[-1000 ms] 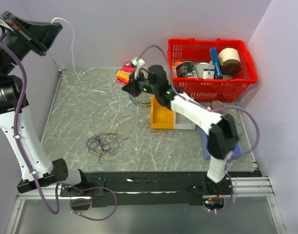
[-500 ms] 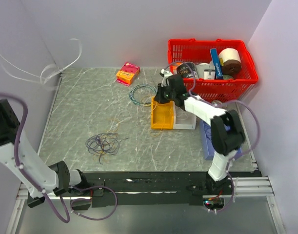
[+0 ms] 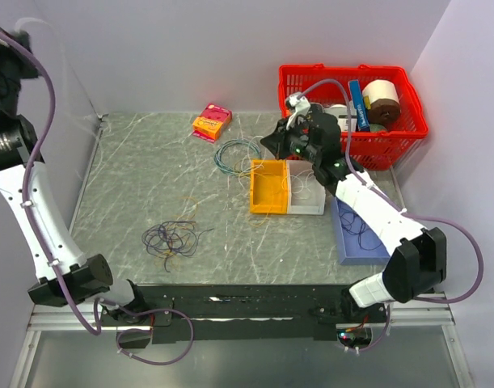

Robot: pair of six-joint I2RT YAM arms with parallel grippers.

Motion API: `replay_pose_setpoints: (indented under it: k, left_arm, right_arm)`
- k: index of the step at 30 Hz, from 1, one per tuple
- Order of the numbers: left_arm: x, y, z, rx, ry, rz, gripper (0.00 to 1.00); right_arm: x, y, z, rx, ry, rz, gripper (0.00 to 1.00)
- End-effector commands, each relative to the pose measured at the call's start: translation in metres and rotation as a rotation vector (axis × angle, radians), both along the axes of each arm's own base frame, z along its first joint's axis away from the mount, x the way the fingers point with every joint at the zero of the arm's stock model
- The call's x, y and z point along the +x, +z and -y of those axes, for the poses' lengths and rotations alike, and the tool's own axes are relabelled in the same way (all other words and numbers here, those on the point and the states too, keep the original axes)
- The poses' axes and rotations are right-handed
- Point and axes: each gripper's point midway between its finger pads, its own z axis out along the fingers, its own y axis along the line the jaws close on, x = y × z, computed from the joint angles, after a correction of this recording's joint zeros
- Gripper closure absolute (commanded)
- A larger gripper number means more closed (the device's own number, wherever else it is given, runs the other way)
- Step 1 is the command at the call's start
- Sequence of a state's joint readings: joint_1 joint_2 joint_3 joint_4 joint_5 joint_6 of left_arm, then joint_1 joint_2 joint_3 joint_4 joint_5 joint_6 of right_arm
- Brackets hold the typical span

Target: Untangle the cables

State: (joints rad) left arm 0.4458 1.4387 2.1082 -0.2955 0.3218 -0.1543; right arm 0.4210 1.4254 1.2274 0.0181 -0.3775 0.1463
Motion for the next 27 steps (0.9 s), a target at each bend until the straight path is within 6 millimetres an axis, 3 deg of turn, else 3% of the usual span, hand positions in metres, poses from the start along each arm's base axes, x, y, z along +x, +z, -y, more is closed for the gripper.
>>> replay_pose_setpoints:
  k: [1, 6, 9, 13, 17, 20, 21, 23, 27]
  left_arm:
    - [-0.010, -0.016, 0.038, 0.056, -0.182, -0.022, 0.99]
    - [-0.001, -0.081, 0.048, 0.043, -0.267, -0.147, 0.99]
    - [0.001, -0.112, 0.050, 0.029, -0.288, -0.204, 0.99]
    - [0.004, -0.148, 0.058, 0.003, -0.350, -0.274, 0.99]
    - [0.007, -0.177, 0.062, -0.037, -0.383, -0.325, 0.99]
    - [0.007, -0.187, 0.062, -0.046, -0.387, -0.340, 0.99]
    - [0.007, -0.190, 0.062, -0.047, -0.390, -0.345, 0.99]
    - [0.007, -0.197, 0.063, -0.050, -0.394, -0.362, 0.99]
    - [0.005, -0.202, 0.063, -0.040, -0.386, -0.373, 0.99]
  right_arm:
    - [-0.003, 0.090, 0.019, 0.043, -0.046, 0.172, 1.00]
    - [-0.001, 0.154, 0.073, 0.041, -0.205, 0.267, 1.00]
    - [-0.006, 0.177, 0.101, 0.041, -0.272, 0.303, 1.00]
    - [-0.020, 0.192, 0.123, 0.046, -0.317, 0.338, 1.00]
    - [-0.023, 0.180, 0.135, 0.045, -0.337, 0.313, 1.00]
    - [-0.021, 0.157, 0.143, 0.039, -0.360, 0.272, 1.00]
    - [-0.017, 0.141, 0.146, 0.030, -0.368, 0.241, 1.00]
    - [-0.013, 0.130, 0.157, 0.029, -0.397, 0.227, 1.00]
    - [0.003, 0.085, 0.181, 0.023, -0.465, 0.136, 1.00]
